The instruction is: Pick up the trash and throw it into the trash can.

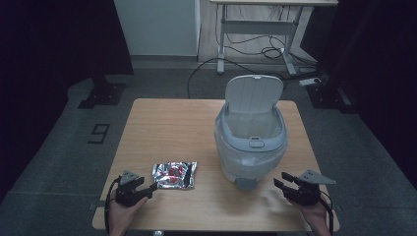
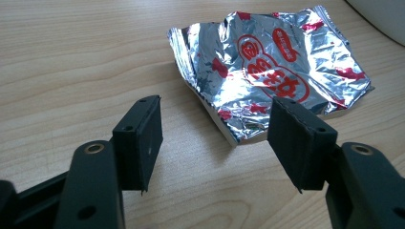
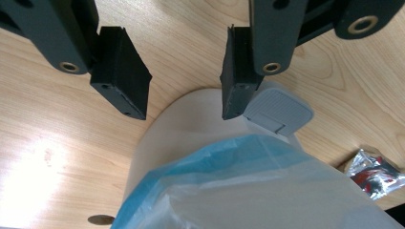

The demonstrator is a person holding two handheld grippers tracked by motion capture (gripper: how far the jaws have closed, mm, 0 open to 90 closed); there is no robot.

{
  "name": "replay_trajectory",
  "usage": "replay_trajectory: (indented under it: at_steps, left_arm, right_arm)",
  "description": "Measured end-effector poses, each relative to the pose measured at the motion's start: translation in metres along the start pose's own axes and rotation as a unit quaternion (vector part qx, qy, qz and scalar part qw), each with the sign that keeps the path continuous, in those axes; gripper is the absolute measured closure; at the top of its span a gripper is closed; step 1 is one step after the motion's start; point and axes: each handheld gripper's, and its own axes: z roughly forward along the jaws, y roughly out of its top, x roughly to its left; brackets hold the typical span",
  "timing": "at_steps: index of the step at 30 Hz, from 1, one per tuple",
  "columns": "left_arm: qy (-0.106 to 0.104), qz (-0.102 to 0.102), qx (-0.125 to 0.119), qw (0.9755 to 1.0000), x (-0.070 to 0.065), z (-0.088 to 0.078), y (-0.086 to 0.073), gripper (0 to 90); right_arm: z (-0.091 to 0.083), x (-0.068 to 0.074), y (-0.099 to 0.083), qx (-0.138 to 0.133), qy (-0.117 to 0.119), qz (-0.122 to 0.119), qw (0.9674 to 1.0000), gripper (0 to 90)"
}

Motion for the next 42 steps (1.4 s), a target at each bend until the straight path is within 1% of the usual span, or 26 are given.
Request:
replay_trajectory:
  at_steps: [3, 6, 10, 11, 12, 13, 15, 16, 18, 21, 22, 23, 24, 26, 27, 30, 31, 32, 33, 34, 35, 36, 37, 38, 39, 42]
  left_arm:
    - [-0.001, -0.005, -0.006, 1.0000, -0.001, 0.001, 0.005, 34.5]
    - [-0.003, -0.006, -0.007, 1.0000, -0.002, 0.003, 0.007, 33.2]
    - [-0.001, -0.004, -0.001, 1.0000, -0.003, 0.006, 0.008, 32.2]
    - [0.005, 0.000, 0.002, 1.0000, -0.002, 0.010, 0.010, 32.0]
    - [0.005, 0.000, 0.002, 1.0000, -0.002, 0.010, 0.010, 31.9]
    - [0.007, -0.004, 0.004, 1.0000, -0.001, 0.015, 0.016, 31.7]
    - [0.007, -0.009, 0.008, 0.9999, 0.002, 0.022, 0.020, 31.8]
    - [0.011, -0.009, 0.011, 0.9998, 0.002, 0.026, 0.022, 31.6]
    - [0.017, -0.004, 0.017, 0.9997, 0.003, 0.034, 0.025, 31.4]
    - [0.032, 0.006, 0.030, 0.9990, 0.002, 0.046, 0.029, 31.2]
    - [0.032, 0.006, 0.030, 0.9990, 0.002, 0.046, 0.029, 31.6]
    - [0.037, 0.008, 0.037, 0.9986, 0.002, 0.053, 0.030, 32.4]
    - [0.041, 0.015, 0.042, 0.9982, 0.001, 0.057, 0.030, 33.8]
    - [0.061, 0.039, 0.037, 0.9967, -0.005, 0.061, 0.029, 39.0]
    - [0.063, 0.046, 0.037, 0.9963, -0.007, 0.062, 0.029, 41.5]
    - [0.055, 0.056, 0.031, 0.9964, -0.013, 0.063, 0.028, 48.1]
    - [0.049, 0.064, 0.030, 0.9963, -0.014, 0.063, 0.027, 50.7]
    - [0.044, 0.070, 0.027, 0.9962, -0.017, 0.063, 0.027, 55.4]
    - [0.046, 0.077, 0.024, 0.9957, -0.019, 0.063, 0.026, 59.3]
    - [0.046, 0.077, 0.024, 0.9957, -0.019, 0.063, 0.026, 62.7]
    - [0.049, 0.087, 0.021, 0.9948, -0.023, 0.063, 0.025, 67.2]
    - [0.049, 0.087, 0.021, 0.9948, -0.023, 0.063, 0.025, 70.4]
    - [0.057, 0.101, 0.023, 0.9930, -0.026, 0.063, 0.024, 74.5]
    - [0.057, 0.101, 0.023, 0.9930, -0.026, 0.063, 0.024, 78.3]
    - [0.059, 0.107, 0.023, 0.9922, -0.027, 0.062, 0.023, 80.8]
    - [0.049, 0.101, 0.022, 0.9935, -0.025, 0.062, 0.024, 86.8]
  right_arm:
    - [0.001, -0.002, -0.002, 0.006, -0.007, 0.009, 0.9999, 50.6]
    - [0.000, -0.004, -0.003, 0.005, -0.010, 0.016, 0.9998, 50.6]
    - [0.000, -0.006, -0.003, 0.004, -0.011, 0.016, 0.9998, 50.6]
    - [0.000, -0.006, -0.004, 0.005, -0.011, 0.016, 0.9998, 50.6]
    - [0.001, -0.006, -0.004, 0.005, -0.011, 0.017, 0.9998, 50.6]
    - [0.001, -0.007, -0.005, 0.006, -0.011, 0.017, 0.9998, 50.6]
    - [0.001, -0.006, -0.006, 0.009, -0.012, 0.015, 0.9998, 50.6]
    - [0.001, -0.006, -0.007, 0.011, -0.012, 0.014, 0.9998, 50.6]
    - [0.000, -0.006, -0.008, 0.011, -0.014, 0.013, 0.9998, 50.7]
    - [-0.001, -0.008, -0.008, 0.010, -0.016, 0.017, 0.9997, 50.9]
    - [-0.001, -0.008, -0.008, 0.010, -0.016, 0.019, 0.9996, 50.9]
    - [-0.001, -0.008, -0.008, 0.011, -0.017, 0.019, 0.9996, 51.0]
    - [-0.001, -0.008, -0.008, 0.011, -0.017, 0.019, 0.9996, 51.0]
    - [-0.001, -0.008, -0.008, 0.012, -0.018, 0.017, 0.9996, 51.2]
    - [-0.001, -0.008, -0.008, 0.012, -0.019, 0.015, 0.9996, 51.3]
    - [-0.001, -0.008, -0.009, 0.014, -0.021, 0.017, 0.9995, 51.7]
    - [0.000, -0.008, -0.009, 0.015, -0.022, 0.018, 0.9995, 51.8]
    - [0.000, -0.008, -0.009, 0.016, -0.023, 0.018, 0.9994, 51.9]
    - [0.000, -0.008, -0.010, 0.017, -0.024, 0.018, 0.9994, 52.1]
    - [0.000, -0.008, -0.010, 0.017, -0.024, 0.018, 0.9994, 52.1]
    - [0.000, -0.008, -0.010, 0.019, -0.027, 0.016, 0.9993, 52.3]
    - [0.000, -0.008, -0.010, 0.019, -0.027, 0.016, 0.9993, 52.3]
    - [-0.001, -0.008, -0.011, 0.019, -0.030, 0.017, 0.9992, 52.6]
    - [-0.001, -0.008, -0.011, 0.018, -0.031, 0.017, 0.9992, 52.8]
    - [-0.001, -0.009, -0.011, 0.018, -0.033, 0.018, 0.9991, 52.9]
    - [-0.002, -0.010, -0.012, 0.017, -0.037, 0.021, 0.9990, 53.5]
